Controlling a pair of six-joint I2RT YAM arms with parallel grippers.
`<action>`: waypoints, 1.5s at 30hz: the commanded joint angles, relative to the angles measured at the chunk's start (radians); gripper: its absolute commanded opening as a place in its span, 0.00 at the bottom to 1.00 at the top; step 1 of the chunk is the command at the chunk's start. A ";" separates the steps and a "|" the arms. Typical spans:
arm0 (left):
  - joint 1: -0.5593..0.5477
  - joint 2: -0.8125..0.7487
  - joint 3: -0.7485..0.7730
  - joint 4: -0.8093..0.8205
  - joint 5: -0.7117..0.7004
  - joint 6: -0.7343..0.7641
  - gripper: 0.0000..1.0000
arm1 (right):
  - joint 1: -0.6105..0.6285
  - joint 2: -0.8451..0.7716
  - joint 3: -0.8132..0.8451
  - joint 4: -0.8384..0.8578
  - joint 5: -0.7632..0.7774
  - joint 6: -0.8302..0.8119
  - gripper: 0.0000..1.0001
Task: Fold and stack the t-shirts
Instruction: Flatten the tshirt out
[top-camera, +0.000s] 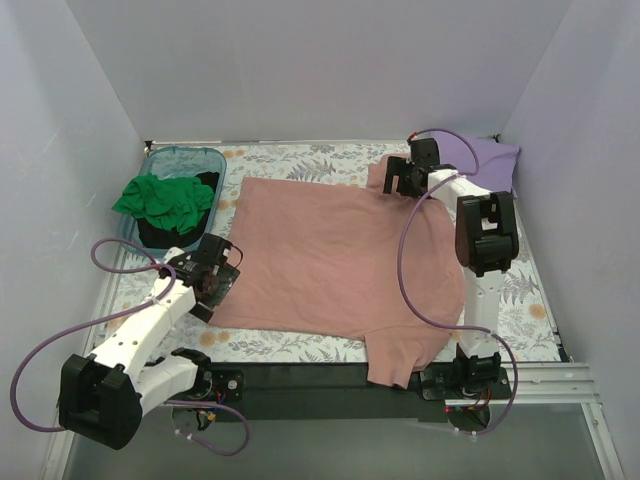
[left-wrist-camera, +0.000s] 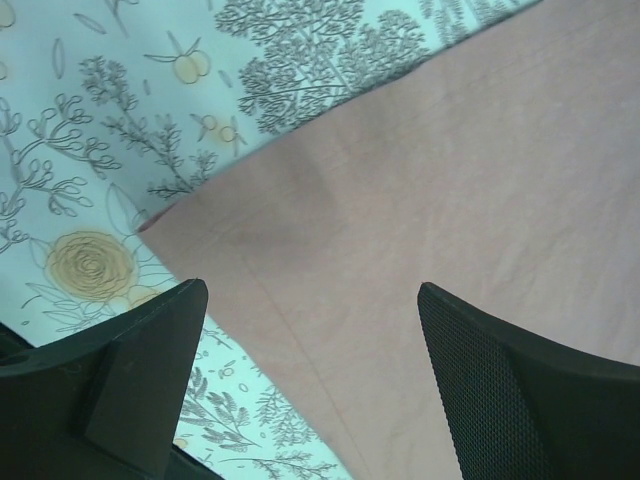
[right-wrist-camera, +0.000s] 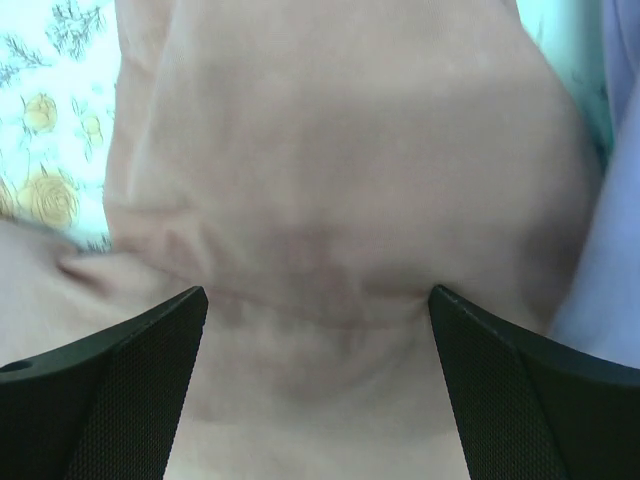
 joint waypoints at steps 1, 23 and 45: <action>-0.003 -0.024 -0.029 -0.043 -0.022 -0.112 0.86 | -0.003 0.084 0.102 -0.023 -0.026 0.006 0.98; 0.009 -0.003 -0.191 0.032 0.056 -0.172 0.59 | 0.029 -0.058 0.209 -0.143 -0.047 -0.107 0.98; 0.035 0.025 -0.268 0.204 0.051 -0.054 0.00 | 0.761 -1.270 -0.913 -0.565 0.170 0.449 0.97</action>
